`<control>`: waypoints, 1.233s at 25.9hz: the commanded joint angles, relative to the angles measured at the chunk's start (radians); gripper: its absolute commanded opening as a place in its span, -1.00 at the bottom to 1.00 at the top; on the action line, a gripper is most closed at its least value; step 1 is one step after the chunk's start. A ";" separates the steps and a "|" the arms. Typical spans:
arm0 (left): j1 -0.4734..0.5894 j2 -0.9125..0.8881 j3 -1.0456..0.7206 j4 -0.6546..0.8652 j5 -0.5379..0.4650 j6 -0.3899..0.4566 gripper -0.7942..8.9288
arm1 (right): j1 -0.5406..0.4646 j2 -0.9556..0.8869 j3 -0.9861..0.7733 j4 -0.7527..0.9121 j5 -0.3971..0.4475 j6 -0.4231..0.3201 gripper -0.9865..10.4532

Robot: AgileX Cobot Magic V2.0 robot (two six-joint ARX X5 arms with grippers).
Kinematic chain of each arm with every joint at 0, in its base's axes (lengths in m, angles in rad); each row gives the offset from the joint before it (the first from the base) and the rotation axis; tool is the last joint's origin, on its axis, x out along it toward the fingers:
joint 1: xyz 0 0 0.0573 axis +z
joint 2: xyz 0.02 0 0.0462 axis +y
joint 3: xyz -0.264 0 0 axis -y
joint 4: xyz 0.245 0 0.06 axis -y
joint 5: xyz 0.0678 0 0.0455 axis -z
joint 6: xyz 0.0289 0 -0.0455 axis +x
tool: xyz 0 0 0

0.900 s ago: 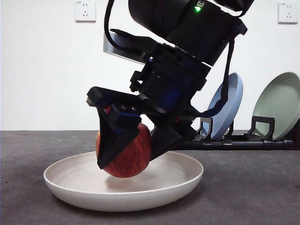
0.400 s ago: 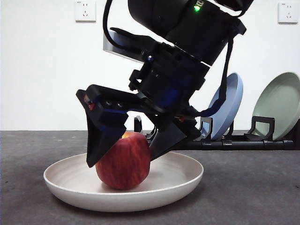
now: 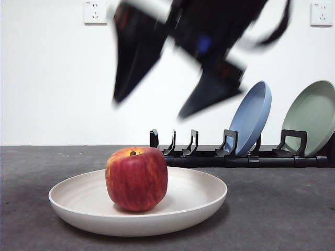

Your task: Take the yellow plate from the plate rack,put the plate on the table,take the apple from the table,put the apple in the plate

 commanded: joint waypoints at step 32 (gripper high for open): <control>0.014 0.178 -0.002 0.013 -0.022 0.011 -0.85 | 0.001 -0.538 0.497 -0.993 0.221 0.077 -0.83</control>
